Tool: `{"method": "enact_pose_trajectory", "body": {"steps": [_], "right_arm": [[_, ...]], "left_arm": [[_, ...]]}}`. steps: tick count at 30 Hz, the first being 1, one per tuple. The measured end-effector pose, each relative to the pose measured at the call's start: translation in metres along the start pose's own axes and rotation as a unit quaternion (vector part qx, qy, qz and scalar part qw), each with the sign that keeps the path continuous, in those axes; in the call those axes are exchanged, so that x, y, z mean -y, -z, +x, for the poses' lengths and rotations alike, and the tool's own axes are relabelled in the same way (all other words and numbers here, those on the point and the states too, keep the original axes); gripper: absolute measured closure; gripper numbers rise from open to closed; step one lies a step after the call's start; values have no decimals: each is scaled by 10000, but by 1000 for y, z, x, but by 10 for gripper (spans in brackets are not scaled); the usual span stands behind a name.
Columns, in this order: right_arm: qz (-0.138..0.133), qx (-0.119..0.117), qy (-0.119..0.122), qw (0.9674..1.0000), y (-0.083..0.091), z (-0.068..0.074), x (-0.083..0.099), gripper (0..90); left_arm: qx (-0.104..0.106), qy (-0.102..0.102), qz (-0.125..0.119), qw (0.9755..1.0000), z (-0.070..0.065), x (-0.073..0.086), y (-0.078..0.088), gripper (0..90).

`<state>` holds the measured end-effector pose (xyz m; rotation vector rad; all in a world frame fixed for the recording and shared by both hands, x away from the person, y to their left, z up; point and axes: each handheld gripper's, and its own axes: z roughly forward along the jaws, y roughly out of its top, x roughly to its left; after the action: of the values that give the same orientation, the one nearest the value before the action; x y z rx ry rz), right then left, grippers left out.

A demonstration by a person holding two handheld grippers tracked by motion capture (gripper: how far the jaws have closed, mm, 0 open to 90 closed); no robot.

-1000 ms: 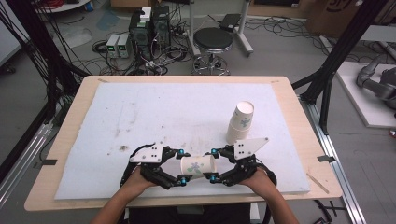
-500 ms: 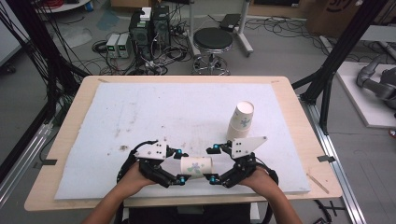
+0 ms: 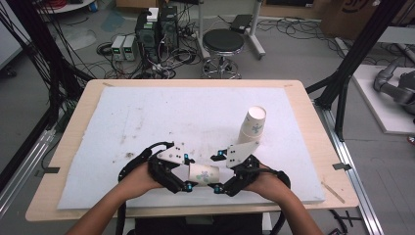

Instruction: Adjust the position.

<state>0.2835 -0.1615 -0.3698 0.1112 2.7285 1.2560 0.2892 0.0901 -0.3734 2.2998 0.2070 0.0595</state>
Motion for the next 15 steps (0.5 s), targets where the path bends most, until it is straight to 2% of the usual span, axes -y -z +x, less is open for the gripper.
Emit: {"method": "enact_pose_trajectory", "body": {"steps": [3, 4, 9, 15], "right_arm": [[204, 10, 121, 9997, -5, 0, -5, 198], [352, -5, 177, 9992, -9, 0, -7, 199], [654, 19, 342, 9973, -17, 1, -13, 199], [897, 18, 436, 9950, -23, 2, -19, 200]], "left_arm": [[-1, 10, 164, 9999, 1, -4, 0, 295], [-7, 6, 202, 9998, 2, -5, 0, 294], [5, 8, 498, 9988, 3, -8, -1, 294], [-21, 18, 625, 9980, 4, -10, 0, 295]]}}
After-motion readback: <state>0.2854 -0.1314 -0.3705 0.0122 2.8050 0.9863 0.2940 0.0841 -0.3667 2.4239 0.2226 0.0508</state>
